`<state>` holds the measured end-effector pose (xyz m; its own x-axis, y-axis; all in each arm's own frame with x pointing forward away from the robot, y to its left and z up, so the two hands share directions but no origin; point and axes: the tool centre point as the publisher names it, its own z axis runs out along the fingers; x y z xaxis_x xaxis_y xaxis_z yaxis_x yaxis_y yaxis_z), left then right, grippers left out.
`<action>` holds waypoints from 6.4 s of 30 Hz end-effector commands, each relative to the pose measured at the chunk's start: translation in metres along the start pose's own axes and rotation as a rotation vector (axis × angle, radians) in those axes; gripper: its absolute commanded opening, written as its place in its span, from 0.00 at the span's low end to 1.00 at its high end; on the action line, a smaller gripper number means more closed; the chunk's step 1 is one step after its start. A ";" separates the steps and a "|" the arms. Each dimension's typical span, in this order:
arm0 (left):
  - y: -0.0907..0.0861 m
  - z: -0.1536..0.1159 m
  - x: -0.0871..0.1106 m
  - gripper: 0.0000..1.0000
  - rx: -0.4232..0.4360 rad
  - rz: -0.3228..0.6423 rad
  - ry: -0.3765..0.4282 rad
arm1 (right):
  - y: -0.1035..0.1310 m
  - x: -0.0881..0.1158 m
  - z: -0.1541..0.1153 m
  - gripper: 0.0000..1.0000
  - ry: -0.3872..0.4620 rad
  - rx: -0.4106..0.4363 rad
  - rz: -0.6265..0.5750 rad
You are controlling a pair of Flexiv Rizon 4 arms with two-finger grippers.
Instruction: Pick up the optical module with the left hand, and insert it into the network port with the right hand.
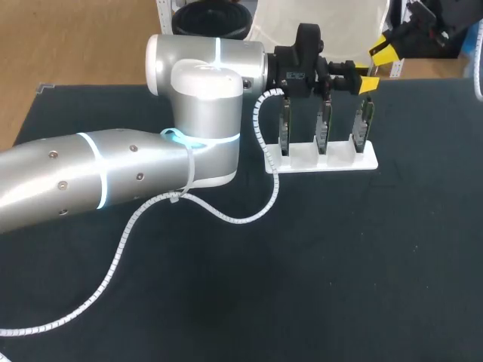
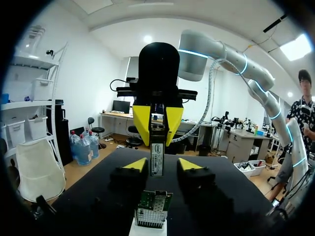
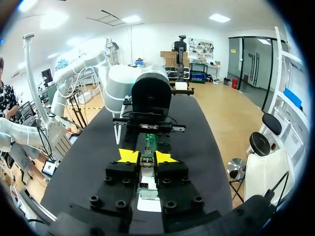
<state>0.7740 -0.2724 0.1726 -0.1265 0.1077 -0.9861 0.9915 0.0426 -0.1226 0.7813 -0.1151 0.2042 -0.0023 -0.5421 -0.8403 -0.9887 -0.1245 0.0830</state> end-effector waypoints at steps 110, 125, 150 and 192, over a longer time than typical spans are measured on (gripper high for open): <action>-0.001 -0.026 0.043 1.00 -0.013 0.015 0.446 | 0.005 0.008 0.005 0.00 0.067 0.035 -0.019; -0.001 -0.026 0.043 1.00 -0.013 0.015 0.446 | 0.013 0.016 0.010 0.00 0.100 0.064 -0.011; -0.001 -0.026 0.043 1.00 -0.013 0.015 0.446 | 0.012 0.025 0.017 0.00 0.092 0.098 0.040; -0.001 -0.026 0.043 1.00 -0.013 0.015 0.446 | 0.003 0.039 0.022 0.00 0.108 0.072 0.051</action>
<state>0.7652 -0.2406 0.1332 -0.1138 0.5220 -0.8453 0.9935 0.0520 -0.1016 0.7731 -0.1176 0.1615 -0.0388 -0.6353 -0.7713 -0.9962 -0.0353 0.0792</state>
